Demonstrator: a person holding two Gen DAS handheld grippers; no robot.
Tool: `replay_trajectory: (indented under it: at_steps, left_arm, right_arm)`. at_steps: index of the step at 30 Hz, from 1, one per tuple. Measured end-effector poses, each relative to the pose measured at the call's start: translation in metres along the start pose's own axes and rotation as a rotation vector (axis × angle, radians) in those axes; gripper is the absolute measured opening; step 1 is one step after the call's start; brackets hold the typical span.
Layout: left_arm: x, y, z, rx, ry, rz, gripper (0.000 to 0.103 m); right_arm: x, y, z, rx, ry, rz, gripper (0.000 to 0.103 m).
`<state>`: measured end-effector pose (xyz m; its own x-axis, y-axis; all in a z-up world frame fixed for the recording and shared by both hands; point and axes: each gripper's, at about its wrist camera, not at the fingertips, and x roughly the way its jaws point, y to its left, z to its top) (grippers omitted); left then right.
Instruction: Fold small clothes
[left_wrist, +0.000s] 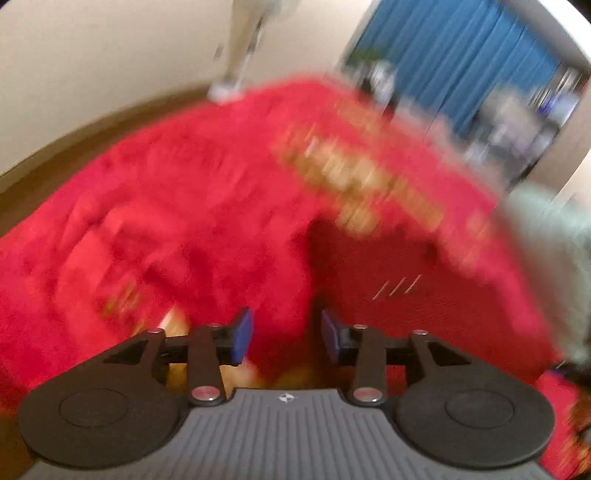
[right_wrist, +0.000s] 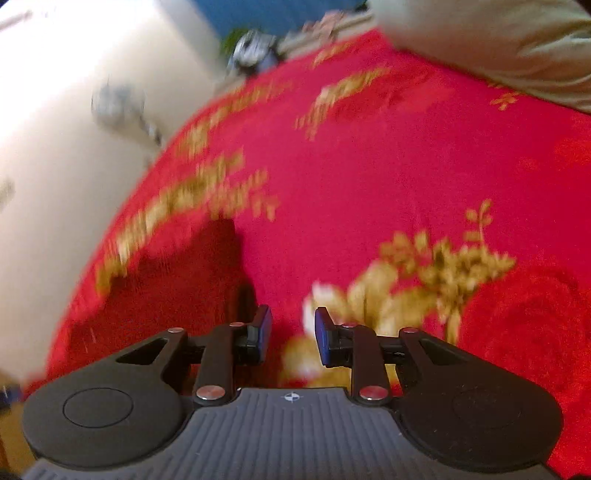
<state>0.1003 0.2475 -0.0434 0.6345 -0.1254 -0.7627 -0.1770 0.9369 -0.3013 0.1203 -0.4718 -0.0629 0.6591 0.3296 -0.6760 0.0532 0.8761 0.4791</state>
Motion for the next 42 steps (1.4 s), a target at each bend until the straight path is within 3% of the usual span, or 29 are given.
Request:
replay_trajectory:
  at_steps: [1,2,6,10,17,20,23,31,35,37,38,39,42]
  left_arm:
    - [0.012,0.0,-0.003,0.007,0.072,0.019,0.047]
    - [0.017,-0.003,-0.003,0.024,0.094,0.011,0.047]
    - [0.025,-0.025,-0.001,0.123,0.101,-0.063,0.049]
    - [0.04,-0.046,0.004,0.202,0.1,-0.039,0.049]
    - [0.067,-0.061,0.024,0.196,0.07,-0.026,0.049]
    - [0.075,-0.064,0.035,0.164,0.054,-0.029,0.048]
    - [0.08,-0.067,0.041,0.158,0.049,-0.027,0.047]
    - [0.088,-0.071,0.046,0.19,0.034,-0.021,0.019]
    - [0.089,-0.07,0.048,0.189,0.028,-0.018,0.016]
    - [0.089,-0.072,0.048,0.197,0.018,-0.015,0.016]
    - [0.088,-0.071,0.049,0.195,0.012,-0.014,0.015]
    - [0.088,-0.07,0.051,0.188,0.007,-0.016,0.015]
    - [0.094,-0.058,0.054,0.113,0.045,-0.017,0.016]
  right_arm:
    - [0.006,0.002,-0.006,-0.037,0.045,-0.024,0.028]
    - [0.008,0.003,-0.01,-0.064,0.071,-0.041,0.028]
    - [0.019,0.012,-0.016,-0.093,0.098,0.002,0.028]
    - [0.031,0.024,-0.013,-0.114,0.095,0.053,0.028]
    - [0.048,0.036,0.006,-0.089,0.032,0.12,0.029]
    - [0.058,0.036,0.015,-0.063,0.008,0.141,0.035]
    - [0.074,0.033,0.022,-0.044,0.011,0.14,0.036]
    - [0.1,0.024,0.035,-0.011,0.008,0.193,0.038]
    - [0.106,0.019,0.038,0.017,0.016,0.225,0.038]
    - [0.106,0.019,0.039,0.012,0.017,0.233,0.031]
    - [0.105,0.019,0.039,0.004,0.011,0.236,0.019]
    - [0.104,0.019,0.039,0.001,-0.003,0.237,0.013]
    - [0.103,0.009,0.043,0.085,-0.022,0.259,0.012]
